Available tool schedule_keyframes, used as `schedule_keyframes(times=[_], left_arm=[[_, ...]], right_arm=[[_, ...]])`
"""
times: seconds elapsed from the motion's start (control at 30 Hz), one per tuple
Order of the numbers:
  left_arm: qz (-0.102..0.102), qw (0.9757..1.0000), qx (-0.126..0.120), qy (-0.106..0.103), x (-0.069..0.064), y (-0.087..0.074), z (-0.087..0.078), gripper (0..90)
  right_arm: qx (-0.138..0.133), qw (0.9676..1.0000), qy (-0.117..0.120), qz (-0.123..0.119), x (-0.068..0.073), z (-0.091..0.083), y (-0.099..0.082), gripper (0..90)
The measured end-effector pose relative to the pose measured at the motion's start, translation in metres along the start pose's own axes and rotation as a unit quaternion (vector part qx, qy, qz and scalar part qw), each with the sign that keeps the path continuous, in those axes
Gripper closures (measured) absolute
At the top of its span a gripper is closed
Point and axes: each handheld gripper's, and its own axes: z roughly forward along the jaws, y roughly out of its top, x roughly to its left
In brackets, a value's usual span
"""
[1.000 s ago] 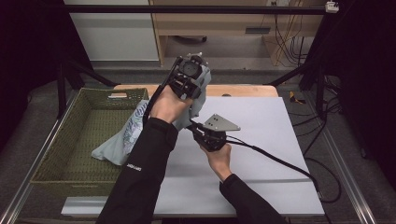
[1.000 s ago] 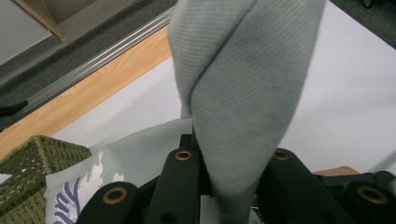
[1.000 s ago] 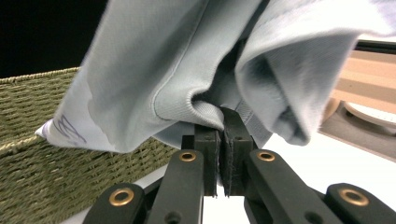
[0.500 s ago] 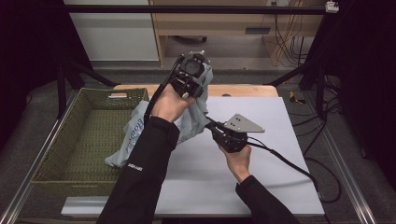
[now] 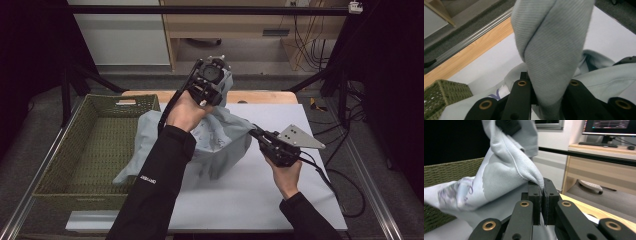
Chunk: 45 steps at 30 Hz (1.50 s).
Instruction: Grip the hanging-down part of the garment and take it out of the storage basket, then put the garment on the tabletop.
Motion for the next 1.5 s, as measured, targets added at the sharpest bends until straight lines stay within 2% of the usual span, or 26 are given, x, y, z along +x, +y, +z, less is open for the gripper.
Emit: schedule_keyframes(times=[0.17,0.2,0.37,0.43,0.53,0.57,0.6,0.67,0.7,0.73,0.77,0.83,0.93,1.07,1.1,1.13,1.17,1.2,1.23,1.3,1.37,1.5], left_arm=[[0.014,0.9998,0.006,-0.009,-0.008,0.004,0.001,80.3],[0.011,0.9999,0.000,-0.009,-0.009,0.004,0.002,80.3],[0.013,0.9998,0.002,-0.012,-0.011,0.005,0.003,80.2],[0.013,0.9998,0.003,-0.014,-0.013,0.005,0.004,80.2],[0.015,0.9997,0.004,-0.017,-0.015,0.004,0.007,80.2],[0.015,0.9997,0.004,-0.017,-0.015,0.004,0.007,80.3],[0.016,0.9997,0.007,-0.015,-0.015,0.004,0.009,80.2],[0.011,0.9998,0.004,-0.017,-0.014,0.003,0.012,80.2],[0.011,0.9998,0.004,-0.017,-0.014,0.003,0.012,80.2],[0.011,0.9997,0.005,-0.020,-0.013,0.002,0.014,80.2],[0.009,0.9998,0.004,-0.019,-0.012,0.002,0.014,80.2],[0.007,0.9998,0.005,-0.018,-0.010,0.001,0.016,80.3],[0.004,0.9998,0.006,-0.017,-0.009,-0.002,0.019,80.2],[0.003,0.9998,0.008,-0.019,-0.008,-0.005,0.023,80.2],[0.003,0.9998,0.008,-0.019,-0.008,-0.005,0.023,80.2],[0.001,0.9997,0.007,-0.021,-0.009,-0.006,0.024,80.2],[0.001,0.9997,0.006,-0.023,-0.009,-0.007,0.025,80.2],[0.002,0.9997,0.008,-0.023,-0.009,-0.007,0.026,80.2],[0.003,0.9997,0.008,-0.023,-0.010,-0.008,0.027,80.2],[0.003,0.9997,0.007,-0.025,-0.011,-0.009,0.028,80.2],[0.006,0.9996,0.009,-0.027,-0.011,-0.009,0.029,80.2],[0.008,0.9994,-0.001,-0.033,-0.013,-0.014,0.032,80.1]], right_arm=[[-0.009,0.9999,-0.014,0.001,-0.008,-0.012,0.003,87.1],[-0.012,0.9998,-0.017,0.004,-0.010,-0.014,0.005,87.1],[-0.034,0.9988,-0.033,0.008,-0.013,-0.023,0.010,87.0],[-0.033,0.9989,-0.033,0.000,-0.013,-0.023,0.009,86.5],[-0.019,0.9997,-0.013,0.000,-0.011,-0.021,0.002,81.1],[-0.019,0.9997,-0.013,0.000,-0.011,-0.021,0.002,81.1],[-0.016,0.9999,0.000,0.000,-0.010,-0.021,-0.004,67.2],[-0.011,0.9998,0.009,0.011,-0.010,-0.021,-0.007,54.0],[-0.011,0.9998,0.009,0.011,-0.010,-0.021,-0.007,54.0],[-0.005,0.9997,0.019,0.016,-0.012,-0.025,-0.010,42.1],[-0.004,0.9997,0.022,0.013,-0.013,-0.027,-0.011,36.4],[0.000,0.9998,0.014,0.011,-0.013,-0.032,-0.014,21.8],[0.000,1.0000,0.001,0.008,-0.013,-0.041,-0.021,10.3],[-0.004,0.9994,-0.029,0.018,-0.016,-0.050,-0.028,3.4],[-0.004,0.9994,-0.029,0.018,-0.016,-0.050,-0.028,3.4],[-0.004,0.9988,-0.039,0.030,-0.018,-0.054,-0.031,2.7],[-0.010,0.9989,-0.042,0.020,-0.022,-0.055,-0.033,2.2],[-0.010,0.9984,-0.046,0.031,-0.021,-0.057,-0.034,1.8],[-0.012,0.9984,-0.047,0.029,-0.023,-0.059,-0.035,1.7],[-0.008,0.9981,-0.047,0.038,-0.023,-0.062,-0.038,1.4],[-0.012,0.9984,-0.045,0.032,-0.024,-0.066,-0.043,1.2],[-0.009,0.9979,-0.041,0.049,-0.024,-0.070,-0.049,1.0]])
